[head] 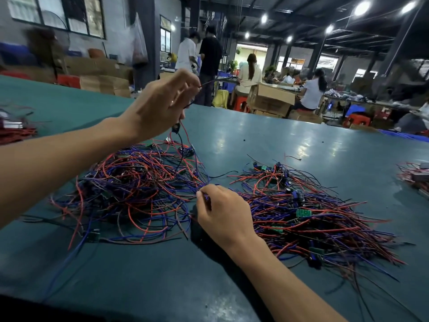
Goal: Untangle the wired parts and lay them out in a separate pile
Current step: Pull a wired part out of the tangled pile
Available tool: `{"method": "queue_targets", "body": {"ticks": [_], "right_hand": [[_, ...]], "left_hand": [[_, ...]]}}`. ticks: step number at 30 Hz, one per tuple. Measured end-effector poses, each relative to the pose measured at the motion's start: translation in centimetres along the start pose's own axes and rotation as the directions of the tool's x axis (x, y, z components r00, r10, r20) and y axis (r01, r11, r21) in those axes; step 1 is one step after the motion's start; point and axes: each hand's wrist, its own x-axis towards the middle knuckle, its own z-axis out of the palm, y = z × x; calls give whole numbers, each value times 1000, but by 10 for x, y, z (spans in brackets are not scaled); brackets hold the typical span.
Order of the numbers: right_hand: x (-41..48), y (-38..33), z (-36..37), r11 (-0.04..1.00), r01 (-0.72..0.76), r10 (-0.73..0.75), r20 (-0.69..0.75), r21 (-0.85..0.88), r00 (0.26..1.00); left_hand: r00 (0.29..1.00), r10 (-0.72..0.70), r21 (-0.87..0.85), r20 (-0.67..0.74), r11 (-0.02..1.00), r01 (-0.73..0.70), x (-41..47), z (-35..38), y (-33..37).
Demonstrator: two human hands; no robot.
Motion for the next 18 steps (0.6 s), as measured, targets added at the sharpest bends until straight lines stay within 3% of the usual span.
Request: {"method": "queue_targets", "body": {"ticks": [6, 13, 16, 18], "right_hand": [[7, -5, -8, 964, 13, 89, -365, 267, 927], [14, 6, 1, 907, -47, 105, -116, 420, 988], [13, 8, 1, 828, -44, 113, -90, 559, 989], [14, 10, -2, 774, -94, 181, -77, 626, 980]], "left_hand": [[998, 36, -80, 42, 996, -33, -7, 11, 25], [978, 41, -204, 205, 979, 2, -37, 35, 68], [949, -192, -316, 251, 910, 268, -49, 35, 74], [862, -336, -503, 379, 707, 497, -56, 30, 70]]}}
